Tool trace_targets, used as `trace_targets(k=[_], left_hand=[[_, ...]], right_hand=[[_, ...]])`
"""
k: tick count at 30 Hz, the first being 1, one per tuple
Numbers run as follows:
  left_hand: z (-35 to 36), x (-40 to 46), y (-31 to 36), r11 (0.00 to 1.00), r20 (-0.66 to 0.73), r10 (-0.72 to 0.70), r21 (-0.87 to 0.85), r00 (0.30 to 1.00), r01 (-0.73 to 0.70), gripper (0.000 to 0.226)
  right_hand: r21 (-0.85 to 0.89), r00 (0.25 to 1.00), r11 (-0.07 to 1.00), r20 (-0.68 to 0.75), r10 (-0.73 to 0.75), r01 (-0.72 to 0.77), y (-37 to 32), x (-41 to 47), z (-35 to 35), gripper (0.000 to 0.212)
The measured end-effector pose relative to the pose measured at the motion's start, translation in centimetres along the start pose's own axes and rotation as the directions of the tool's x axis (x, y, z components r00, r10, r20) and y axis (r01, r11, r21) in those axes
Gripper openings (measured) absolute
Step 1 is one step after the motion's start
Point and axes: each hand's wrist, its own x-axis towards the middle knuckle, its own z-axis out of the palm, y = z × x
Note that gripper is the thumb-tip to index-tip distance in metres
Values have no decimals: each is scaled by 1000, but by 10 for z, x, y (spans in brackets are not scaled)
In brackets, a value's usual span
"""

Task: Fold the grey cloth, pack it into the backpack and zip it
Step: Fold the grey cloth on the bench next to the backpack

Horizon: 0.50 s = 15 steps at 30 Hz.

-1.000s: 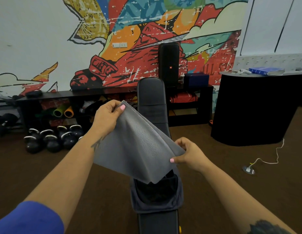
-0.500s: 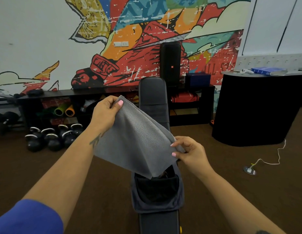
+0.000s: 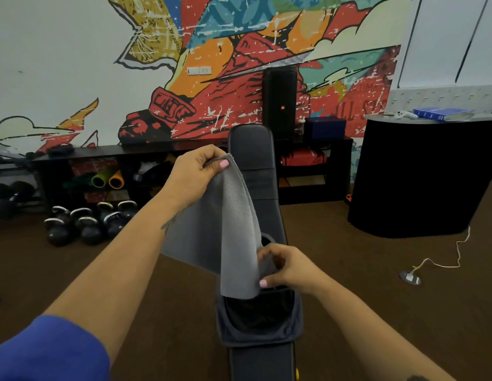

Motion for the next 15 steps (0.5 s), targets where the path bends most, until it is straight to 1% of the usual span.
trace_targets(k=[2,6,7,15], left_hand=[[1,1,1,1000,11,6,-4,1000,-6,8],[4,1,-2,1000,44,21,0,999,-21,10],[4,1,-3,1000,49,22,3,999,-22,10],[10,-2,-5,1000,44,19,-23,999,-18,8]], right_hand=[[99,999,995,33,14,-17,-2,1,6,35],[269,999,963,27,23,-29,-1,5,15,25],[281,999,959,26,25,-32,0,7,16,21],[256,1000,967,9,6,-8,3,10,23,17]])
